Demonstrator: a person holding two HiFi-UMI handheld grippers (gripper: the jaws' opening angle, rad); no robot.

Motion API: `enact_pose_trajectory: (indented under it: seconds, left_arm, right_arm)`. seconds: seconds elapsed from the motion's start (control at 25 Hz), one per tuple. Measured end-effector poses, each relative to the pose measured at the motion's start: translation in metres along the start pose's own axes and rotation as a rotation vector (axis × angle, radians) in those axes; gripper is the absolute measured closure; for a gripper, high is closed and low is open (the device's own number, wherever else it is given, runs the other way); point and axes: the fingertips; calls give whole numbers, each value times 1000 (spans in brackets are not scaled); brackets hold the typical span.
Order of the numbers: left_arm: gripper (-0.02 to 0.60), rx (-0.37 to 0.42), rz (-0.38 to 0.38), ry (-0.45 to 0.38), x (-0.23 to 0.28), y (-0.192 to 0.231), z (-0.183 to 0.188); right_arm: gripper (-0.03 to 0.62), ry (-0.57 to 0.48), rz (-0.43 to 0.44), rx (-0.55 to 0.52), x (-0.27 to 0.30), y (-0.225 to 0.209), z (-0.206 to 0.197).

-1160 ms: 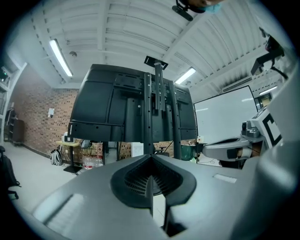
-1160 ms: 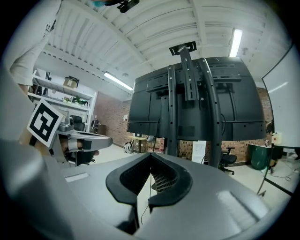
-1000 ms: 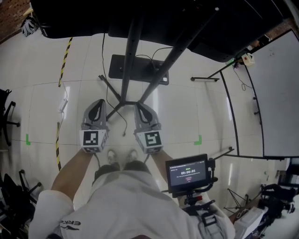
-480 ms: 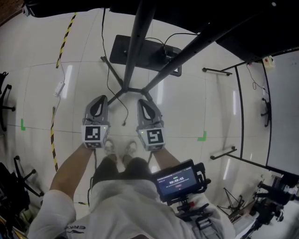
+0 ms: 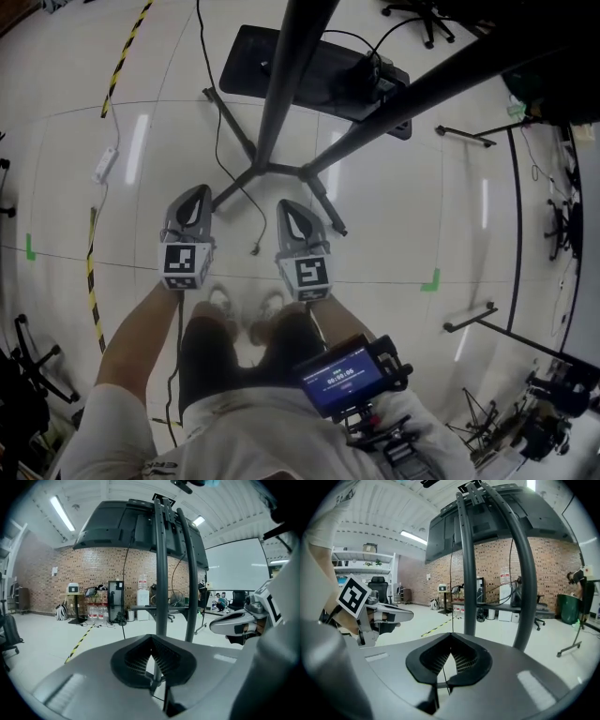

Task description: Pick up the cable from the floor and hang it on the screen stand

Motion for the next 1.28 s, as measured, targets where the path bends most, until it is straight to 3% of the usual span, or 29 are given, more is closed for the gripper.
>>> enact_pose_trajectory:
  seconds: [0.32, 0.76, 1.08, 1.28]
  left_arm:
    - [580, 3, -14, -1, 73, 38, -137]
    - [580, 30, -26, -18, 153, 67, -275]
    - [580, 13, -39, 22, 188, 74, -336]
    - [580, -58, -42, 52, 202, 76, -355]
  right_arm:
    - [580, -1, -7, -18, 70, -13, -132]
    - [580, -26, -26, -43, 141, -34, -275]
    - [580, -5, -26, -13, 158, -30, -347]
    - [580, 2, -22, 1, 158, -20, -357]
Point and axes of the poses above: the fingertips, and each gripper's own axes: x forward along the fingers, y to its left, z out of its top, and after that the axes turned 3 degrees about -x, right-handed
